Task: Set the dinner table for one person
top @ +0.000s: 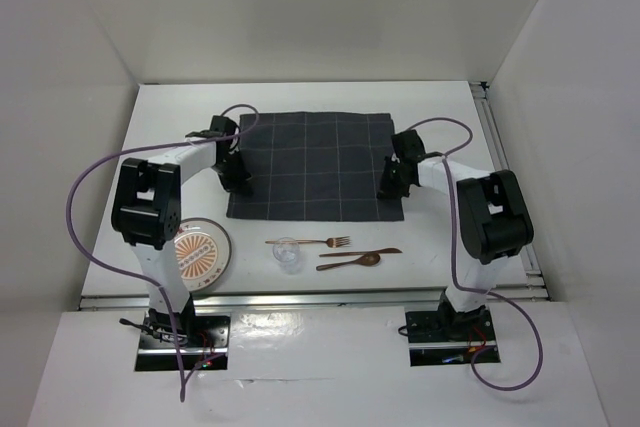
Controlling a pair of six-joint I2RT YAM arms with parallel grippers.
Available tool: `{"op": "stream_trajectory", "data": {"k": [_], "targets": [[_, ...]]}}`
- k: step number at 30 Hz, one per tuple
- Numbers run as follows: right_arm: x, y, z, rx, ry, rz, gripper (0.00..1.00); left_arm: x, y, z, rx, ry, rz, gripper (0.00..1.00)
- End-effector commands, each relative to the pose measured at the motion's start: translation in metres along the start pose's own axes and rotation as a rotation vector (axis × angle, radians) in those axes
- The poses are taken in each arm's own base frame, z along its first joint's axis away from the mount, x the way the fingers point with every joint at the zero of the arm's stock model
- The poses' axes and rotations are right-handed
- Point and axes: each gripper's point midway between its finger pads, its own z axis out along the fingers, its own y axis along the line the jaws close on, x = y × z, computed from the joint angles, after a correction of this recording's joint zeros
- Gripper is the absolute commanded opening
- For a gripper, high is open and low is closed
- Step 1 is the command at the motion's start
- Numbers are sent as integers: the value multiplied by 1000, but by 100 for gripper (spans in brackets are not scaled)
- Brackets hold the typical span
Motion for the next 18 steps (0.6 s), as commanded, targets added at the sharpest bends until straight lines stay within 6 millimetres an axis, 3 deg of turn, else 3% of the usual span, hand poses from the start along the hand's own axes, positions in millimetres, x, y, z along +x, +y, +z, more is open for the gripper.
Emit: {"op": "stream_trajectory", "data": {"k": [1, 3, 14, 18], "targets": [[37, -18, -8, 45, 67, 15, 0, 40, 26, 13, -105, 106, -19, 0], [46, -22, -12, 50, 76, 27, 0, 38, 28, 13, -117, 99, -18, 0], [43, -16, -13, 42, 68, 36, 0, 54, 42, -4, -170, 85, -14, 0], [48, -12, -13, 43, 87, 21, 0, 50, 43, -7, -181, 64, -22, 0]]}}
